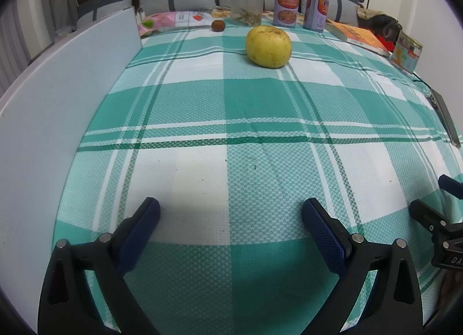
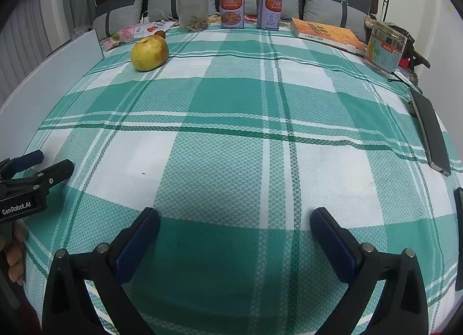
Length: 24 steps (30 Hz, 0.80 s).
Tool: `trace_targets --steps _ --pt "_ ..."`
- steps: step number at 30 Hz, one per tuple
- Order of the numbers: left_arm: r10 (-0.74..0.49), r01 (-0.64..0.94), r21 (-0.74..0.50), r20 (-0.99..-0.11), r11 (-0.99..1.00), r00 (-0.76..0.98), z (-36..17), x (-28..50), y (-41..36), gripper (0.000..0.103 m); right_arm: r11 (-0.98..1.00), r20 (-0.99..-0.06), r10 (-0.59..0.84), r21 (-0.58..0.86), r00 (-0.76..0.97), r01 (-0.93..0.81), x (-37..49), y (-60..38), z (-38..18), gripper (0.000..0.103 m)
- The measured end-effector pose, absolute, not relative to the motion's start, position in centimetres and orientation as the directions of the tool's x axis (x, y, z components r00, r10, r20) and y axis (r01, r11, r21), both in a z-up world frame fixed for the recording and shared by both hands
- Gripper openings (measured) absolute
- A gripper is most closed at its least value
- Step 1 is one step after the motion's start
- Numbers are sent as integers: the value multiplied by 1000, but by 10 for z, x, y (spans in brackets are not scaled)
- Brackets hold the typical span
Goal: Organize fruits
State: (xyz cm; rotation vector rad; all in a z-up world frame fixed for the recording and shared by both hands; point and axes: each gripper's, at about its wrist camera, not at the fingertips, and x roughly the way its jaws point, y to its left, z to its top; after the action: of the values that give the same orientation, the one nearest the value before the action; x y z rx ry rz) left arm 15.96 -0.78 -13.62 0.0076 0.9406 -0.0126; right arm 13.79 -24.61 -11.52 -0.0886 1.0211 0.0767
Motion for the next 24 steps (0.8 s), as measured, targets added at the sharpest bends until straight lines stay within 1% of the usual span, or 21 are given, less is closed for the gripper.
trace_targets --steps 18,21,24 --pt "-9 14 0 -808 1000 590 -137 159 -8 100 994 -854 22 -38 520 -105 139 -246 -115 103" --pt "-34 31 -20 -815 999 579 -134 161 -5 99 994 -854 22 -38 520 -105 139 -246 -115 103" --pt "-83 68 -56 -844 996 529 -124 177 2 98 994 -854 22 -38 521 -105 139 -246 -115 103"
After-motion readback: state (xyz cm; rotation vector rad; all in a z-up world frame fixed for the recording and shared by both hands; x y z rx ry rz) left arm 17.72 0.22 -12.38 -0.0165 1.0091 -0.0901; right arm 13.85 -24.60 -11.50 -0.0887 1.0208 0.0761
